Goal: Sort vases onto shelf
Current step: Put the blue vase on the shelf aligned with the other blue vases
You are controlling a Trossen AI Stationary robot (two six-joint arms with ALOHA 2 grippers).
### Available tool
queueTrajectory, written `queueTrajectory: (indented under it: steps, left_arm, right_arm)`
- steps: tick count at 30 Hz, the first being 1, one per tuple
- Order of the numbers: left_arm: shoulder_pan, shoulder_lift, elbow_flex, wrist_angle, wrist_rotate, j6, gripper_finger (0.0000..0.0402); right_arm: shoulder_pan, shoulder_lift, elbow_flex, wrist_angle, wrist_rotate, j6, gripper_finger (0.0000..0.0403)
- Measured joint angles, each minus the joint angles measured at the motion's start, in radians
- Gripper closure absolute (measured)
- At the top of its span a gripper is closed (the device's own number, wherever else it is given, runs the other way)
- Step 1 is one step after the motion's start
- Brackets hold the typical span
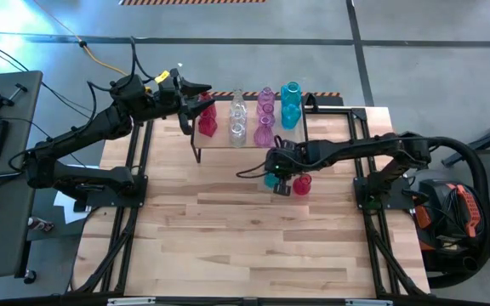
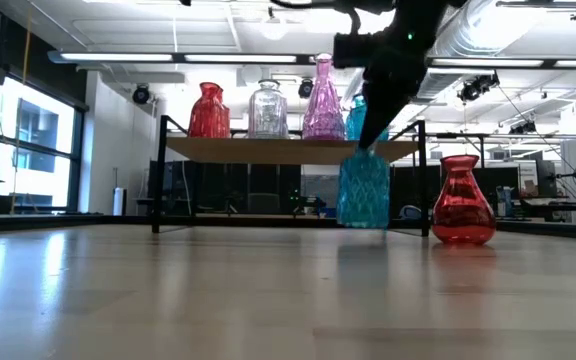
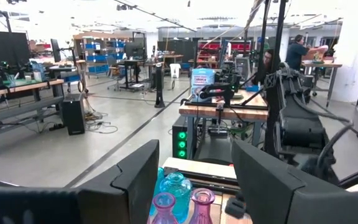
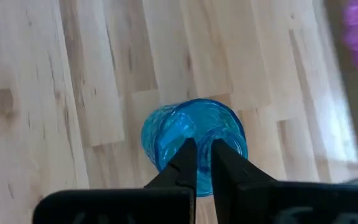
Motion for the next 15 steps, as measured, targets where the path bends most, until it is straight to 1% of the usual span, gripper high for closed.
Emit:
queueTrajectory:
  steps: [6, 11, 15]
  left_arm:
    - [0.000, 0.000, 0.000, 0.000, 0.000, 0.000, 0.0207]
    - [0.000, 0.000, 0.000, 0.000, 0.000, 0.000, 0.0207]
    - [0.000, 0.000, 0.000, 0.000, 0.000, 0.000, 0.0207]
  right_arm:
    - [0.017, -0.005, 0.103, -0.143, 0.032, 0.003, 0.0403]
    - [0.029, -0.005, 0.216, -0.274, 0.026, 0.010, 0.0403]
    - [0.032, -0.005, 0.311, -0.373, -0.002, 0.021, 0.0403]
